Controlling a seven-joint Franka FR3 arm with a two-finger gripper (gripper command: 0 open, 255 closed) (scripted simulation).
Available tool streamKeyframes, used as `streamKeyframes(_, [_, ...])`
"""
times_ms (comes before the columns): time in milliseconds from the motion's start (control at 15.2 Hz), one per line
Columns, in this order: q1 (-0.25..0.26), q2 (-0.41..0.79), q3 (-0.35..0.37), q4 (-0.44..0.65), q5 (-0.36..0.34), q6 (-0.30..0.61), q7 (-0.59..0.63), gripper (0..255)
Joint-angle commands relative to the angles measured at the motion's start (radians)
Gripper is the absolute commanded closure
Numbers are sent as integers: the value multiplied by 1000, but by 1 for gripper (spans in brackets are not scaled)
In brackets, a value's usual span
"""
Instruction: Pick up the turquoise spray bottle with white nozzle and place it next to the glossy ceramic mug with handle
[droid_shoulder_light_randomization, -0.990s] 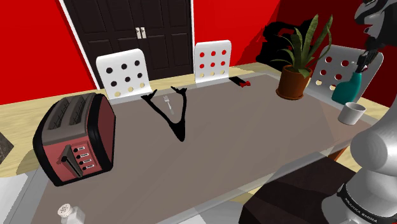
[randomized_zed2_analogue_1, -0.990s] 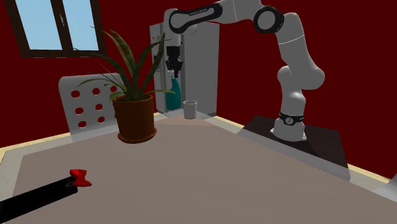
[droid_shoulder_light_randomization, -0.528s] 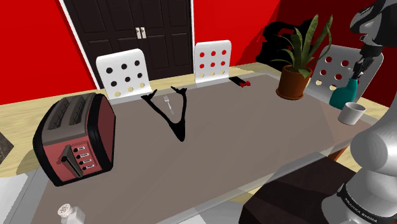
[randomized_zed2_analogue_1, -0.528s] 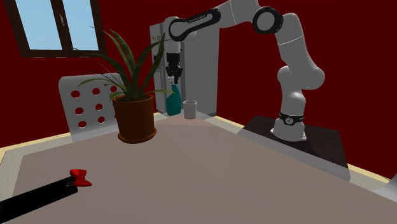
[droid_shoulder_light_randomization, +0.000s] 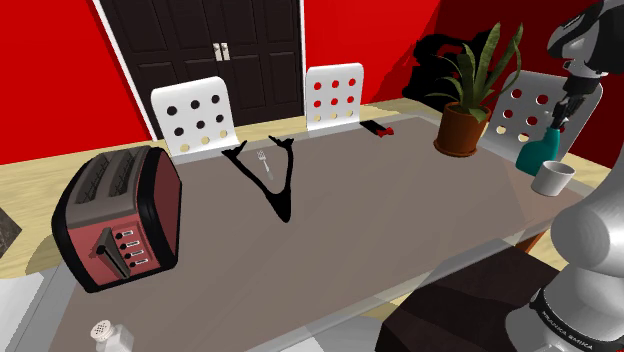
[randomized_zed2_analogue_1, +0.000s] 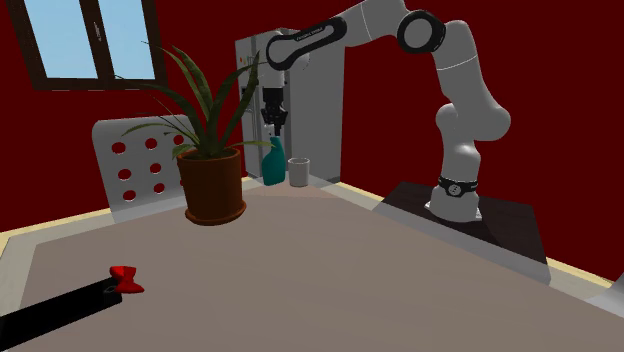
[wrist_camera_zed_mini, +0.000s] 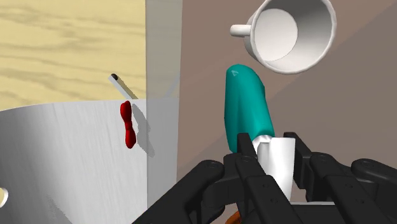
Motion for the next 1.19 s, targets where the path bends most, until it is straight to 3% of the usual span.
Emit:
streamKeyframes(0, [0,0,0,0,0,0,0,255])
streamKeyframes(66, [0,0,0,0,0,0,0,0])
streamKeyframes(396, [0,0,0,0,0,0,0,0])
streamKeyframes(660, [-7,-17,-7,105,-13,-118,11,0])
streamKeyframes(1122, [-7,-17,-7,105,-13,-118,11,0])
